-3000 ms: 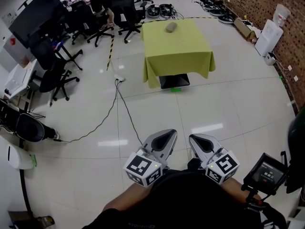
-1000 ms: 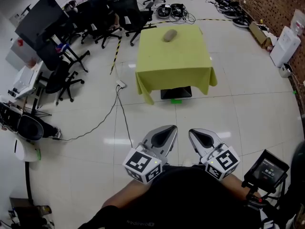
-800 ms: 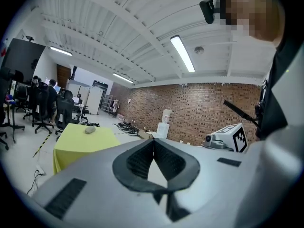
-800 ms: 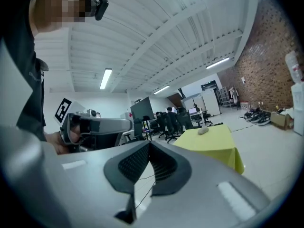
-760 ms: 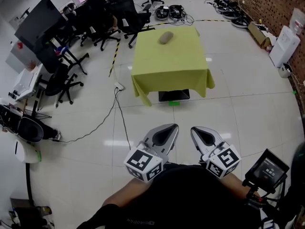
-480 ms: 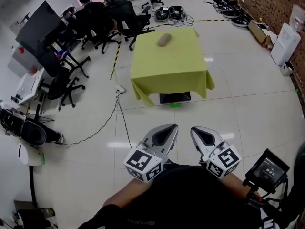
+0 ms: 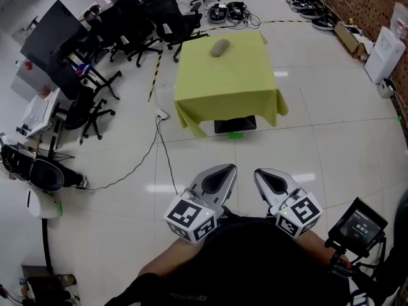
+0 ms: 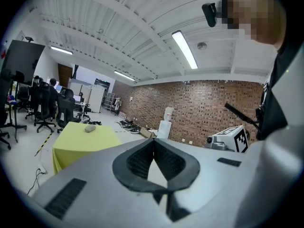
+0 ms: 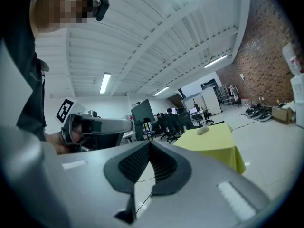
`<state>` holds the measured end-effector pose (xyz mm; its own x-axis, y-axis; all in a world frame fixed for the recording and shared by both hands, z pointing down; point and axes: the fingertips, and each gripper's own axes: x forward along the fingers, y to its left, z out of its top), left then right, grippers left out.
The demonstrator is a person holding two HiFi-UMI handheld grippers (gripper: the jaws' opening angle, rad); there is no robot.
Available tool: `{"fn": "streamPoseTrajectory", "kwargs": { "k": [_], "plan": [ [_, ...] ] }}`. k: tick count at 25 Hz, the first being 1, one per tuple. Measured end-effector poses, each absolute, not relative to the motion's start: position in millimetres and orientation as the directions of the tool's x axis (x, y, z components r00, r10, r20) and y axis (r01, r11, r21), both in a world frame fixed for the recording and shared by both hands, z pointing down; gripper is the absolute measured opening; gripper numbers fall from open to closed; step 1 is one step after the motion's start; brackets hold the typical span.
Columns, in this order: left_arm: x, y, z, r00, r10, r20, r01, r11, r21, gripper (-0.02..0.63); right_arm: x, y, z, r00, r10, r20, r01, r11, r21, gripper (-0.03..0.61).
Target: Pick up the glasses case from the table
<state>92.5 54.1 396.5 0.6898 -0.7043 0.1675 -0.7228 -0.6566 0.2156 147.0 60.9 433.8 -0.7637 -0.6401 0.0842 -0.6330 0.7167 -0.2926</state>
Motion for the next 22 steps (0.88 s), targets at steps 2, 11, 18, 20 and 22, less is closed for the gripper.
{"fn": "streamPoseTrajectory", "kwargs": {
  "k": [2,11,18,20,22],
  "plan": [
    [92.2,53.8,395.5,0.691,-0.703,0.169,-0.722,-0.658,0.215,0.006,147.0,60.7,432.5,-0.763,-0.641,0.083,-0.634,0.716,-0.292,0.002],
    [91.2,50.6,395.5,0.696,-0.698,0.169,-0.717,-0.661,0.221,0.006,146.2,58.8,433.0,-0.762,-0.641,0.094,-0.636,0.715,-0.290,0.002],
    [87.2,49.9,389.6,0.698,-0.696,0.166,-0.714,-0.664,0.221,0.006,141.1,56.4,428.3,-0.763,-0.639,0.104,-0.637,0.713,-0.293,0.002],
    [83.7,48.3,387.7,0.692,-0.702,0.166,-0.720,-0.657,0.222,0.006,136.9,55.9,426.0,-0.770,-0.629,0.105,-0.629,0.722,-0.288,0.002],
    [79.5,46.0,386.6,0.686,-0.709,0.164,-0.726,-0.650,0.224,0.006,133.7,54.6,425.3,-0.775,-0.623,0.107,-0.625,0.727,-0.286,0.002]
  ]
}}
